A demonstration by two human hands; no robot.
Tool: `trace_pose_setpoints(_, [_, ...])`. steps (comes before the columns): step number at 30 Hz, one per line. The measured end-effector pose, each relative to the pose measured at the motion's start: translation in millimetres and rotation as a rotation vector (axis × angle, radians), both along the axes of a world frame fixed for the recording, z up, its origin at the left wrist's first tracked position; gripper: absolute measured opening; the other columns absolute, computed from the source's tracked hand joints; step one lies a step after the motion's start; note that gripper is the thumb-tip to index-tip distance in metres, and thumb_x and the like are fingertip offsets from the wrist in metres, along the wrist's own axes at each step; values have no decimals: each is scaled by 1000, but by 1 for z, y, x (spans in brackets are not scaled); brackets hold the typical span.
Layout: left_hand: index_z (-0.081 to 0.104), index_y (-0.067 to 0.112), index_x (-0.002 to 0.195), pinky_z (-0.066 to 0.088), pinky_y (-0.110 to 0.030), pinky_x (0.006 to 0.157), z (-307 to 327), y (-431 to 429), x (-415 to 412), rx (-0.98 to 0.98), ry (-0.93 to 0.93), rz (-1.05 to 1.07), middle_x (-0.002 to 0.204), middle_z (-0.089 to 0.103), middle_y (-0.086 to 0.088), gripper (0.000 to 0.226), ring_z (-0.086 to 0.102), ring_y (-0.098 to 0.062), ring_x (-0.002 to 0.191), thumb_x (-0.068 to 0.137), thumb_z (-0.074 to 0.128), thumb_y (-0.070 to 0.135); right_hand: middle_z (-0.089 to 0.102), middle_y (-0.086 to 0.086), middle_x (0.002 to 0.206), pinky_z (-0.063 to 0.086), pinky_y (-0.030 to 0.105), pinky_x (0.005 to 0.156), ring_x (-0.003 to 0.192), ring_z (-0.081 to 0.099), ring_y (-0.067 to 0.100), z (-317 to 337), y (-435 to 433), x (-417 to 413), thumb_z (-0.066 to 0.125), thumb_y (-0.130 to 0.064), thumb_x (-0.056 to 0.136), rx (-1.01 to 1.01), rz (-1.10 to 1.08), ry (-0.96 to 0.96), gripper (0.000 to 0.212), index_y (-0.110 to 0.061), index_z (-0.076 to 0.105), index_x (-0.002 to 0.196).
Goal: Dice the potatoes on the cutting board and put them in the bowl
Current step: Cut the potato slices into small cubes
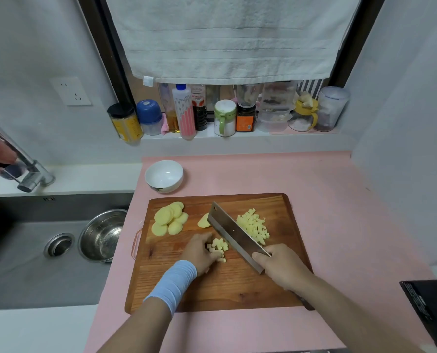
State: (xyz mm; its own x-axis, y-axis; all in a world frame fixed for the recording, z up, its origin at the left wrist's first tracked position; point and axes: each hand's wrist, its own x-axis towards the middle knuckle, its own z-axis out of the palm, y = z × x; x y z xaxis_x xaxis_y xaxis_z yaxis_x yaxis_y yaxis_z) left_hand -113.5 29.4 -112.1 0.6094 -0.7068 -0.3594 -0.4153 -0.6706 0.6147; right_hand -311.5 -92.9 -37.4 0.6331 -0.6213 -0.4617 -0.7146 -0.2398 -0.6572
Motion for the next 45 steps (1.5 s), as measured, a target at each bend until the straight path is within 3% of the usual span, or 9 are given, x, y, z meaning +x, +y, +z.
trace_pose_setpoints(3, [58,19,115,42,-25,93,5,23,19,-67,-51,251,115,62,1,30,60,-22,106,89,54,4,62,-7,61,37,22,48,48,52,6,-3,14,5,53,-40,100,34,47,5,38,-12,72,85])
trace_pose_setpoints(7, [54,17,95,40,-28,81,12,55,32,-1,-73,366,93,60,1,22,59,-23,89,87,47,-1,52,-6,60,37,29,55,55,49,12,-11,41,12,50,-41,99,74,112,21,40,-15,60,69])
trace_pose_setpoints(10, [55,18,97,38,-29,79,14,63,36,45,-90,353,93,59,1,19,56,-21,86,89,47,3,49,-5,60,34,26,52,54,45,13,-16,55,14,50,-40,100,113,133,21,40,-21,53,65])
trace_pose_setpoints(16, [56,22,104,42,-27,81,12,46,31,47,-71,255,99,62,2,25,59,-20,90,87,49,5,55,-6,63,36,25,49,54,50,12,-14,48,3,48,-39,103,57,51,53,39,-21,62,72])
trace_pose_setpoints(24, [58,31,102,48,-28,75,6,13,10,181,-176,-96,97,63,11,25,60,-14,91,81,71,35,58,-5,59,43,29,51,57,58,15,-8,8,-13,48,-39,102,-79,-133,46,43,-5,70,86])
trace_pose_setpoints(27, [62,21,111,51,-31,83,-1,-8,-2,114,-171,-1,104,66,2,24,62,-20,96,88,67,21,57,-4,60,44,30,52,57,57,15,-4,3,-16,47,-41,101,-85,-127,29,44,-6,69,87])
trace_pose_setpoints(33, [62,18,100,50,-26,84,2,-33,-9,21,19,187,94,67,4,15,63,-15,85,90,58,9,58,-6,63,40,28,58,60,55,10,-5,10,-19,48,-39,102,-54,-41,3,44,-10,63,71])
trace_pose_setpoints(38, [61,15,107,44,-30,87,11,-5,29,44,-90,339,113,66,-11,18,63,-32,105,95,49,10,50,-8,58,35,30,56,55,48,9,-14,24,-12,51,-41,100,-22,85,46,44,-21,47,60])
trace_pose_setpoints(45, [61,12,108,44,-29,80,10,-9,38,-32,-150,248,108,65,-8,23,59,-24,91,91,48,4,61,-6,66,42,33,61,67,60,16,-18,20,-10,46,-44,101,-93,58,135,42,-22,56,66])
